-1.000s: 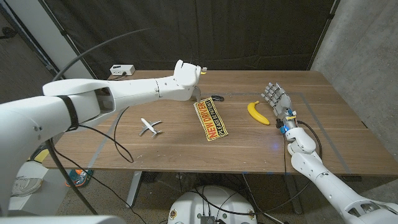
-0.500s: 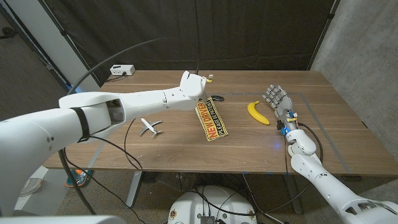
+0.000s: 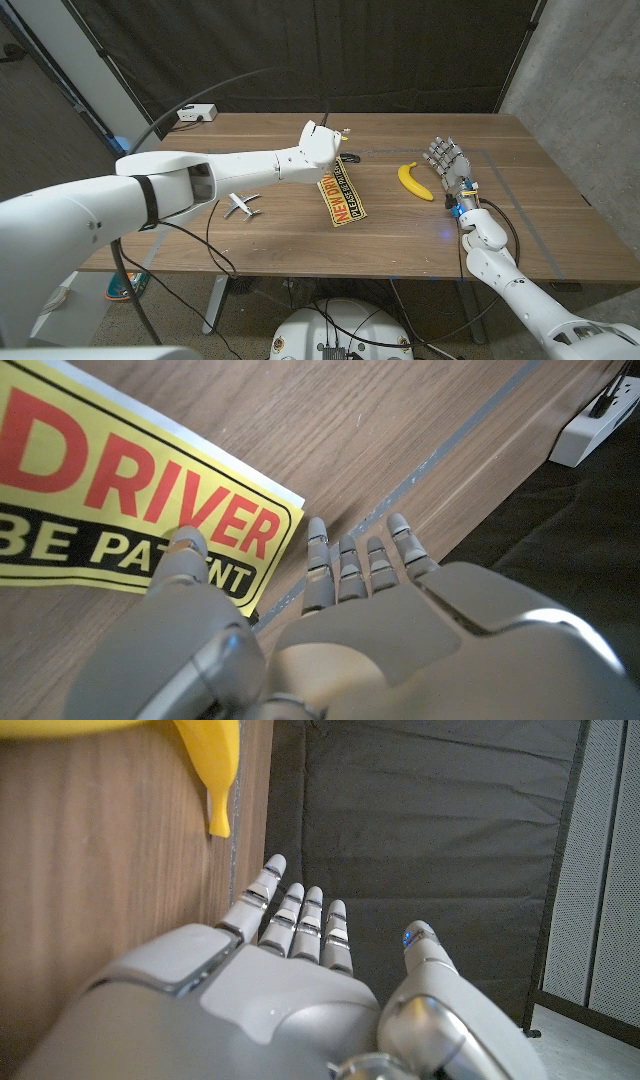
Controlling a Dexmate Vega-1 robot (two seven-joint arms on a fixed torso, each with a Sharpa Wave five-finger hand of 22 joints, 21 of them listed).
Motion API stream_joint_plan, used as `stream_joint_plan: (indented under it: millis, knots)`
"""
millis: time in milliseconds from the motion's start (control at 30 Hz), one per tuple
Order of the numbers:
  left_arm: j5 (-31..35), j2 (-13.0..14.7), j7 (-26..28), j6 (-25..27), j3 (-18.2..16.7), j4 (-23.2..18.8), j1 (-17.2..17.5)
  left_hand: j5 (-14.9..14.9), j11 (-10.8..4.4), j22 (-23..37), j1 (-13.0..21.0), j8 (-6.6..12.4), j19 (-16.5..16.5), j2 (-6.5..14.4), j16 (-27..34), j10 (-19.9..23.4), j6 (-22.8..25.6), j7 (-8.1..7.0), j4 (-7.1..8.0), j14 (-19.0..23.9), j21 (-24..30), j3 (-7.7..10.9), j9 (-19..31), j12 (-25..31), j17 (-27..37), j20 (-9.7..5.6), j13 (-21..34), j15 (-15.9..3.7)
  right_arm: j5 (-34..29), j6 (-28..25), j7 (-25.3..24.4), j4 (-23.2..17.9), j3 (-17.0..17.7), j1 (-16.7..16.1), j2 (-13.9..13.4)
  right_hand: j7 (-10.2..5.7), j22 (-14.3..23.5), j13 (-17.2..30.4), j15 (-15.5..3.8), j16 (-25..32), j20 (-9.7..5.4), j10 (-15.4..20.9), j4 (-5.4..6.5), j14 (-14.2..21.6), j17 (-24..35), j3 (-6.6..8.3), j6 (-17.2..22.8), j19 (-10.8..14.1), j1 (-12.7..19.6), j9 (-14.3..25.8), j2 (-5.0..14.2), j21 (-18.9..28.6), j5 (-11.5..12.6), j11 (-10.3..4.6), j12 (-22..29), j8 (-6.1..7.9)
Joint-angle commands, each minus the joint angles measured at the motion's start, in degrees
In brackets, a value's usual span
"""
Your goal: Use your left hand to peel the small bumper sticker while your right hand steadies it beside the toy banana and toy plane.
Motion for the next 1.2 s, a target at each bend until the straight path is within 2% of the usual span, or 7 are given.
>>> stream_joint_plan:
  millis: [33, 467, 700, 900, 1067, 1133, 1200]
  knots:
    - [3.3, -2.0, -2.1, 0.0, 2.6, 2.7, -0.1, -0.2, -0.16, 0.3, 0.3, 0.73, 0.8, 1.0, 0.1, 1.3, 2.0, 0.17, -0.48, 1.0, -0.2, 0.29, 0.2, 0.8, 0.0, 0.07, 0.2, 0.05, -0.6, 0.5, -0.8, 1.0, -0.3, 0.5, 0.8, -0.13, 0.2, 0.2, 0.10, 0.2, -0.22, 0.7, 0.25, 0.6, 0.2, 0.21, 0.5, 0.4, -0.5, 0.1, -0.16, 0.6, 0.3, 0.08, 0.2, 0.37]
    - [9.5, -3.9, 0.4, 2.1, 5.1, 7.9, 2.6, -0.8, -0.95, 0.4, 2.9, 1.36, 1.5, 3.7, 0.4, 3.2, 5.4, -0.33, -1.15, 2.8, -0.3, 1.70, 0.3, 1.4, -0.1, -0.24, 0.2, -0.84, -1.6, 2.2, -2.5, 3.0, -0.3, 1.0, 1.9, -0.16, 0.2, 0.3, 0.44, 0.4, -0.35, 1.1, 0.41, 1.3, 0.2, 0.25, 0.9, 0.8, -0.8, 0.1, -0.02, 0.7, 0.4, 0.10, 0.3, 0.48]
    - [11.8, -3.9, 3.5, 3.2, 4.8, 9.4, 4.7, -1.4, -3.93, 0.5, 8.6, 3.47, 4.2, 6.2, 0.9, 7.6, 14.5, -2.63, -2.78, 6.8, 0.2, 4.18, 0.2, 2.6, -0.3, -1.43, 0.0, -3.50, -2.6, 2.5, -3.3, 3.7, -0.7, 1.8, 2.1, -0.12, 0.2, 0.3, 0.52, 0.4, -0.44, 1.3, 0.50, 1.5, 0.2, 0.28, 1.1, 0.9, -1.0, 0.1, 0.05, 0.7, 0.4, 0.16, 0.3, 0.51]
    - [11.2, -3.9, 4.8, 2.9, 3.2, 11.3, 6.5, -1.5, -4.52, 0.5, 9.9, 3.73, 4.4, 6.3, 0.7, 8.1, 16.1, -2.06, -2.96, 7.0, 0.3, 4.55, 0.2, 2.7, -0.4, -1.59, -0.2, -3.81, -3.3, 3.2, -4.3, 3.4, -0.8, 2.0, 2.2, -0.09, 0.2, 0.3, 0.57, 0.4, -0.36, 1.3, 0.49, 1.8, 0.2, 0.32, 1.1, 1.0, -1.1, 0.1, 0.06, 0.7, 0.4, 0.25, 0.3, 0.50]
    - [10.7, -4.0, 6.2, 2.6, 2.8, 13.1, 7.9, -1.6, -4.52, 0.5, 10.0, 3.19, 4.4, 5.9, 0.7, 8.0, 15.3, -1.80, -2.83, 7.2, 0.2, 4.36, 0.1, 2.6, -0.4, -1.58, -0.2, -3.97, -4.2, 2.8, -6.3, 2.3, -0.8, 1.7, 1.8, -0.09, 0.2, 0.3, 0.59, 0.4, -0.33, 1.4, 0.49, 1.9, 0.1, 0.34, 1.1, 1.1, -1.1, 0.1, 0.04, 0.7, 0.4, 0.17, 0.2, 0.49]
    - [10.7, -4.0, 5.9, 2.8, 2.9, 13.5, 8.1, -1.8, -3.95, 0.6, 8.8, 1.30, 4.4, 4.3, 0.3, 7.4, 12.2, -1.52, -2.16, 7.1, 0.1, 3.10, 0.0, 2.1, -0.3, -1.54, -0.3, -3.70, -4.5, 2.5, -7.1, 1.6, -0.8, 1.5, 1.5, -0.13, 0.2, 0.3, 0.68, 0.5, -0.31, 1.4, 0.49, 2.1, 0.1, 0.35, 1.2, 1.2, -1.2, 0.1, 0.03, 0.7, 0.4, 0.18, 0.2, 0.48]
    - [11.2, -3.7, 6.7, 3.7, 2.9, 13.2, 8.4, -1.5, -3.17, 0.7, 6.0, -1.66, 3.9, 2.8, -0.2, 5.9, 7.0, -1.54, -0.77, 6.1, -0.2, 1.13, -0.1, 1.3, 0.0, -1.12, -0.2, -2.93, -4.9, 2.4, -7.8, 1.2, -0.8, 1.4, 1.4, -0.14, 0.2, 0.3, 0.75, 0.5, -0.27, 1.5, 0.48, 2.2, 0.1, 0.36, 1.2, 1.3, -1.2, 0.1, 0.03, 0.8, 0.4, 0.19, 0.3, 0.50]
